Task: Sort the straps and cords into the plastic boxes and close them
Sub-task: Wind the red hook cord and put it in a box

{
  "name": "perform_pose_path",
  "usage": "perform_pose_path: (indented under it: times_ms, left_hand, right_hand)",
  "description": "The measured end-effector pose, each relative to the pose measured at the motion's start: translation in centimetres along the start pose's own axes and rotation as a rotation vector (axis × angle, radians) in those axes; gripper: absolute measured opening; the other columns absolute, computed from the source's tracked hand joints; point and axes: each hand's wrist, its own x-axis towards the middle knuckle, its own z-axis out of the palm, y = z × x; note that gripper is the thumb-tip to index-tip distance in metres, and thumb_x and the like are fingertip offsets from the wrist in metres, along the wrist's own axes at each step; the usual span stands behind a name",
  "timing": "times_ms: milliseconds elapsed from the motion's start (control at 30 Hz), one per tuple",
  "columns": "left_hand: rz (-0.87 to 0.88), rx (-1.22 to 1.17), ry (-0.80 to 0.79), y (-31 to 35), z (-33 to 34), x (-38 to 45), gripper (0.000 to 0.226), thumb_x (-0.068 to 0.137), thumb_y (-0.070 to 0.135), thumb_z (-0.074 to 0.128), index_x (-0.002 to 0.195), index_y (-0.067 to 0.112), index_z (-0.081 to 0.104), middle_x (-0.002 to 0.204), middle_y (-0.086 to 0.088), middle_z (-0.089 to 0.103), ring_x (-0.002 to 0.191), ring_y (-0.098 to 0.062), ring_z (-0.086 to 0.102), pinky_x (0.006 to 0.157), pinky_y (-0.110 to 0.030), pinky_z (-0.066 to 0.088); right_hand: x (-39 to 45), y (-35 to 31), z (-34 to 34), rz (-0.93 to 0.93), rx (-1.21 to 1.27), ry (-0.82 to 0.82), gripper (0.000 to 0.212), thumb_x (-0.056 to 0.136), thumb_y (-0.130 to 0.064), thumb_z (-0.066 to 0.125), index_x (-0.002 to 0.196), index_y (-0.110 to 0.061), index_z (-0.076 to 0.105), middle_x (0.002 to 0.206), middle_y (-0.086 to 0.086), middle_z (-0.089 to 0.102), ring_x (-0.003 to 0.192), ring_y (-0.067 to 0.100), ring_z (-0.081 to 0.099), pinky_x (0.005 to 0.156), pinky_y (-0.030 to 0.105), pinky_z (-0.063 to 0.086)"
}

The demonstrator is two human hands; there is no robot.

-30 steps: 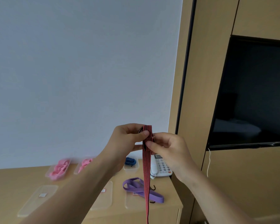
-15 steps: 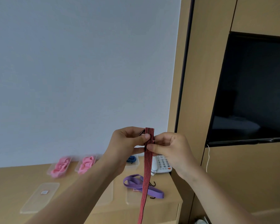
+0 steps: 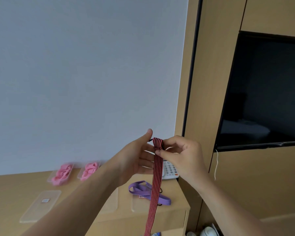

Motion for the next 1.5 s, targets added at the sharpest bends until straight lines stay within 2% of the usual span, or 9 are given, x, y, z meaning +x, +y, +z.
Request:
perform_pose_path:
  times_ms: [200, 433, 533, 600, 700, 767, 900, 1367, 1500]
  left_hand:
    - [0.098, -0.166, -0.075, -0.2, 0.1, 0.2, 0.026, 0.095, 0.023, 0.064, 0.096, 0.001, 0.079, 0.101, -0.023, 0.074, 0.095, -0.035, 0.074, 0.078, -0.037, 0.061]
    - [0.225, -0.194, 0.023, -1.0, 0.2, 0.9, 0.022, 0.094, -0.002, 0.06, 0.109, -0.001, 0.075, 0.104, -0.025, 0.074, 0.09, -0.032, 0.073, 0.08, -0.039, 0.062]
    - [0.27, -0.212, 0.073, -1.1, 0.6, 1.1, 0.022, 0.093, -0.005, 0.061, 0.111, -0.001, 0.073, 0.103, -0.024, 0.075, 0.085, -0.033, 0.073, 0.079, -0.04, 0.062]
    - [0.311, -0.191, 0.101, -1.1, 0.8, 1.1, 0.021, 0.093, -0.004, 0.062, 0.11, 0.002, 0.073, 0.103, -0.022, 0.076, 0.087, -0.034, 0.074, 0.077, -0.039, 0.061]
    - [0.349, -0.166, 0.129, -1.1, 1.0, 1.1, 0.023, 0.091, -0.004, 0.065, 0.11, 0.006, 0.073, 0.103, -0.017, 0.077, 0.094, -0.034, 0.075, 0.078, -0.038, 0.06]
    - [0.362, -0.167, 0.137, -1.1, 1.1, 1.2, 0.024, 0.089, -0.005, 0.068, 0.108, 0.008, 0.075, 0.102, -0.014, 0.078, 0.094, -0.032, 0.076, 0.076, -0.035, 0.06]
    - [0.366, -0.174, 0.129, -1.3, 1.2, 1.1, 0.026, 0.087, -0.008, 0.069, 0.096, 0.014, 0.08, 0.099, -0.014, 0.079, 0.088, -0.028, 0.077, 0.07, -0.029, 0.061]
    - [0.326, -0.228, 0.049, -1.4, -0.3, 1.6, 0.029, 0.083, -0.011, 0.07, 0.106, 0.006, 0.077, 0.105, -0.019, 0.077, 0.097, -0.034, 0.075, 0.075, -0.032, 0.062]
    - [0.335, -0.172, 0.025, -1.4, -0.5, 1.7, 0.027, 0.078, 0.005, 0.076, 0.105, 0.001, 0.076, 0.108, -0.024, 0.074, 0.099, -0.036, 0.073, 0.085, -0.037, 0.062]
  right_hand:
    - [-0.7, 1.2, -0.2, -0.199, -0.099, 0.06, 0.021, 0.068, 0.015, 0.083, 0.079, -0.003, 0.079, 0.089, 0.001, 0.077, 0.087, 0.014, 0.075, 0.081, 0.036, 0.06]
    - [-1.9, 1.4, -0.2, -0.181, -0.165, -0.022, 0.032, 0.086, 0.015, 0.066, 0.101, -0.01, 0.079, 0.117, -0.005, 0.073, 0.117, 0.004, 0.065, 0.101, 0.023, 0.051]
    - [-2.2, 1.2, 0.5, -0.019, 0.018, 0.048, 0.037, 0.091, 0.005, 0.066, 0.116, -0.021, 0.074, 0.126, -0.004, 0.069, 0.119, 0.002, 0.063, 0.099, 0.021, 0.052]
    - [-1.9, 0.9, 0.9, 0.131, 0.112, 0.123, 0.032, 0.09, -0.009, 0.074, 0.121, -0.019, 0.073, 0.112, -0.005, 0.075, 0.108, 0.007, 0.07, 0.091, 0.024, 0.057]
    - [-1.5, 0.7, 1.2, 0.134, 0.08, 0.051, 0.021, 0.094, -0.013, 0.069, 0.103, -0.029, 0.077, 0.096, 0.004, 0.078, 0.097, 0.024, 0.073, 0.085, 0.038, 0.06]
    - [-1.5, 0.6, 1.2, 0.116, 0.075, 0.04, 0.03, 0.095, -0.009, 0.067, 0.105, -0.036, 0.075, 0.095, -0.004, 0.079, 0.095, 0.015, 0.074, 0.085, 0.029, 0.059]
    - [-1.5, 0.9, 1.2, 0.122, 0.062, 0.05, 0.032, 0.093, -0.002, 0.068, 0.116, -0.023, 0.074, 0.094, -0.012, 0.078, 0.096, 0.01, 0.074, 0.079, 0.017, 0.056]
    - [0.3, 0.4, -0.2, 0.335, 0.24, -0.152, 0.023, 0.088, 0.003, 0.071, 0.106, -0.009, 0.076, 0.092, 0.007, 0.079, 0.087, 0.022, 0.076, 0.074, 0.028, 0.061]
    - [0.7, 0.5, -0.4, 0.327, 0.264, -0.122, 0.022, 0.081, 0.005, 0.077, 0.099, -0.007, 0.076, 0.087, 0.011, 0.077, 0.081, 0.023, 0.076, 0.068, 0.028, 0.06]
